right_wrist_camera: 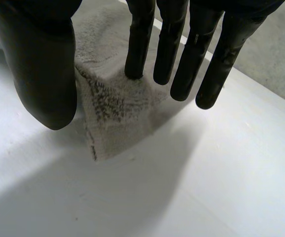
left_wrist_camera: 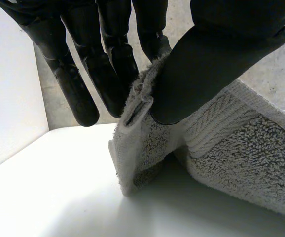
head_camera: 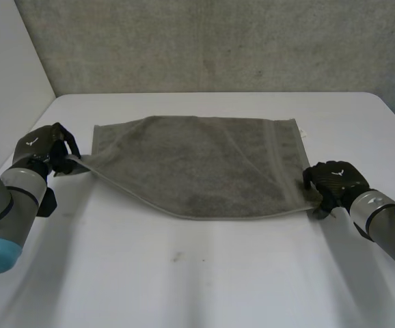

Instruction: Fold the towel.

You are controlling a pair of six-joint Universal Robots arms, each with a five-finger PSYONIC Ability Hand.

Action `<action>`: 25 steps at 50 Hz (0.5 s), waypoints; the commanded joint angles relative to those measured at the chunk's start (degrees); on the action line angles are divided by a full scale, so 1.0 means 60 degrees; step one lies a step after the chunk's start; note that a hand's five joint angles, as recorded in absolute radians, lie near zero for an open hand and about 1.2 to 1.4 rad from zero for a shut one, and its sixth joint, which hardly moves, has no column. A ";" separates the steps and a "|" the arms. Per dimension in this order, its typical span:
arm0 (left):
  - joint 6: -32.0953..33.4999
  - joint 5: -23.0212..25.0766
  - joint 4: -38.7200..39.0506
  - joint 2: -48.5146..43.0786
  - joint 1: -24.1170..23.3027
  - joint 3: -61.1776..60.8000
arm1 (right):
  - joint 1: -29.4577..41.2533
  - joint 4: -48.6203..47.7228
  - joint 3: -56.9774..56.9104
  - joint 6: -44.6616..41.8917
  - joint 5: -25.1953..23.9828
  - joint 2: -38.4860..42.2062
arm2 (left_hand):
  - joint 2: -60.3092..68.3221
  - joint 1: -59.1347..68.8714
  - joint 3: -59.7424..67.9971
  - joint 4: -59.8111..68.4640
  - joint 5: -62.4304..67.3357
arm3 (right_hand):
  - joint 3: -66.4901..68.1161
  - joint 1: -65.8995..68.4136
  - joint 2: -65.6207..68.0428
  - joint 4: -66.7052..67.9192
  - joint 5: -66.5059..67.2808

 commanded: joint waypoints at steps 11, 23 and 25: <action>0.0163 0.0069 -0.0374 0.0668 -0.0040 -0.0807 | -0.0245 0.0008 0.0642 -0.0086 0.0064 -0.1585 | 0.1694 0.1824 0.1695 0.1684 0.1762 | 0.7330 0.7284 0.7325 0.7311 0.7279; 0.1452 0.0962 -0.2719 0.4098 0.0502 -0.2933 | -0.1607 0.2690 0.1947 -0.3339 -0.0288 -0.4034 | 0.1694 0.1824 0.1695 0.1684 0.1762 | 0.7330 0.7284 0.7325 0.7311 0.7279; 0.1936 0.1255 -0.3086 0.4757 0.0765 -0.3226 | -0.1871 0.3334 0.1962 -0.3925 -0.0303 -0.4546 | 0.1694 0.1824 0.1695 0.1684 0.1762 | 0.7330 0.7284 0.7325 0.7311 0.7279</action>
